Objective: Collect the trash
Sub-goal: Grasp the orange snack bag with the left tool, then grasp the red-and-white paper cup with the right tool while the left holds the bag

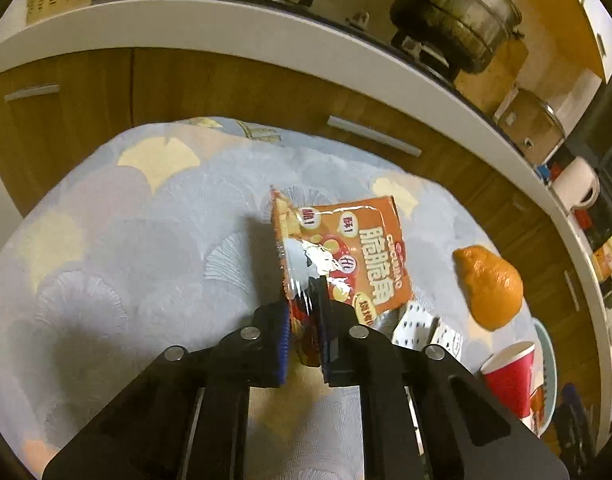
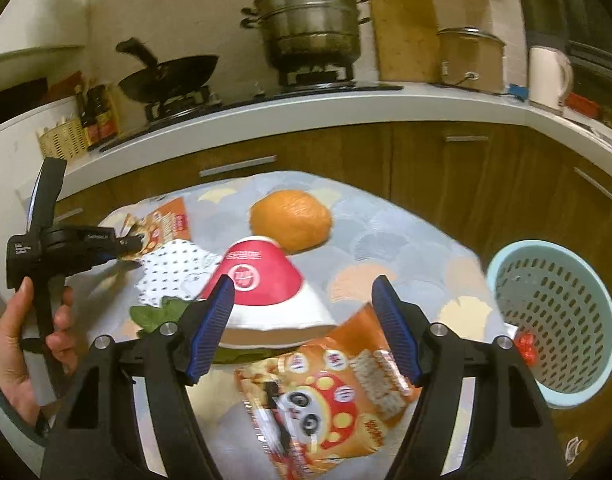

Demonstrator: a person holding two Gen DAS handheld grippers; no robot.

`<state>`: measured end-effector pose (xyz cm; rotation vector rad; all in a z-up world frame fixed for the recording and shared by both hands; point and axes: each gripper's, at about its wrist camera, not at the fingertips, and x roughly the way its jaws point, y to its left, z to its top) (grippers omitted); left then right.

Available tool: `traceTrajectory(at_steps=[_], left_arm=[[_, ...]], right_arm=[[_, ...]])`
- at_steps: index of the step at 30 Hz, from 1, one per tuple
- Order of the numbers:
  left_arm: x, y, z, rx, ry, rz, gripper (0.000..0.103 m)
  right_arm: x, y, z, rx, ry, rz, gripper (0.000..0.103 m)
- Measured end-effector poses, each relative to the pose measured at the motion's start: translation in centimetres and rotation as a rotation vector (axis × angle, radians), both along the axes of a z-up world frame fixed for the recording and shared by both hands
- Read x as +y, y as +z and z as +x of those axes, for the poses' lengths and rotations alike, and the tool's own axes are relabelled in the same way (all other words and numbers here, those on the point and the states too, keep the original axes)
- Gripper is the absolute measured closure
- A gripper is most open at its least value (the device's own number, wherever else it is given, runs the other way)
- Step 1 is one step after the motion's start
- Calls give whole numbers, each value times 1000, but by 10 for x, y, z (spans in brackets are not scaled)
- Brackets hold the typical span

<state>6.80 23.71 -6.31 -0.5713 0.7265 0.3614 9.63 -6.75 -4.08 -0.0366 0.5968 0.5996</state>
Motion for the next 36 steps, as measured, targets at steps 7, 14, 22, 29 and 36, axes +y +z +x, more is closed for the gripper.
traceTrajectory(at_steps=[7, 14, 22, 29, 36], left_arm=[[-2, 8, -9, -73, -11, 6, 95], [3, 9, -13, -95, -6, -21, 95], [1, 9, -12, -98, -20, -14, 95], [-1, 10, -10, -97, -33, -5, 95], [-4, 12, -10, -107, -50, 0, 95]], right_arm=[[27, -3, -21, 17, 110, -79, 30], [54, -10, -18, -32, 63, -268, 30], [65, -17, 10, 4, 52, -332, 30], [73, -31, 29, 67, 38, -356, 32], [67, -15, 29, 46, 45, -292, 56]])
